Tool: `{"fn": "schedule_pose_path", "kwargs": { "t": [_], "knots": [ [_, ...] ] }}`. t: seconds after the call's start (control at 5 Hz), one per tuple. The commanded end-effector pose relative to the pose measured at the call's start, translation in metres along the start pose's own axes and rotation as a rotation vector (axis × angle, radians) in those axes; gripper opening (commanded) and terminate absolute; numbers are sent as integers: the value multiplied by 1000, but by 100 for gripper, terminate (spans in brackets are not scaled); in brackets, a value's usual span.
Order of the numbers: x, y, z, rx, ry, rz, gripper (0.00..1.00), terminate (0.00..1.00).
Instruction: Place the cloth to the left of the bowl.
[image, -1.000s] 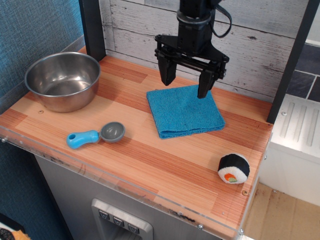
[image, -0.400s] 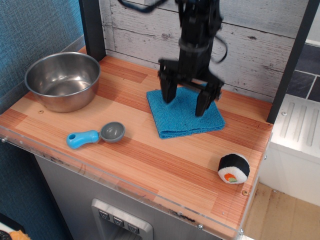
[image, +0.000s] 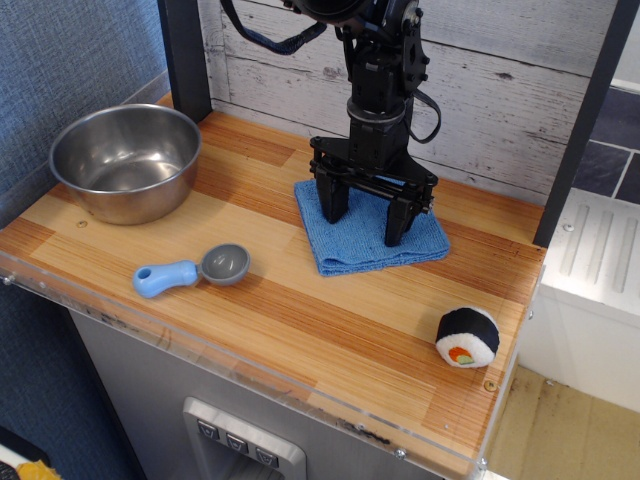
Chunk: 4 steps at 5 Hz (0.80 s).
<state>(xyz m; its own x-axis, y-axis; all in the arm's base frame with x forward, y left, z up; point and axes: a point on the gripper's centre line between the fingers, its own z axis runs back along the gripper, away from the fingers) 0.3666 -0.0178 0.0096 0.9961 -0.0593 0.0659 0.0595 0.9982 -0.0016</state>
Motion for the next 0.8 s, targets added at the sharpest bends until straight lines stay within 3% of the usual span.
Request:
{"fn": "schedule_pose_path", "kwargs": {
  "t": [0.0,0.6],
  "knots": [
    [-1,24,10,45,-65,80,100,0],
    [-1,67,11,41,-64,193,100,0]
  ]
}}
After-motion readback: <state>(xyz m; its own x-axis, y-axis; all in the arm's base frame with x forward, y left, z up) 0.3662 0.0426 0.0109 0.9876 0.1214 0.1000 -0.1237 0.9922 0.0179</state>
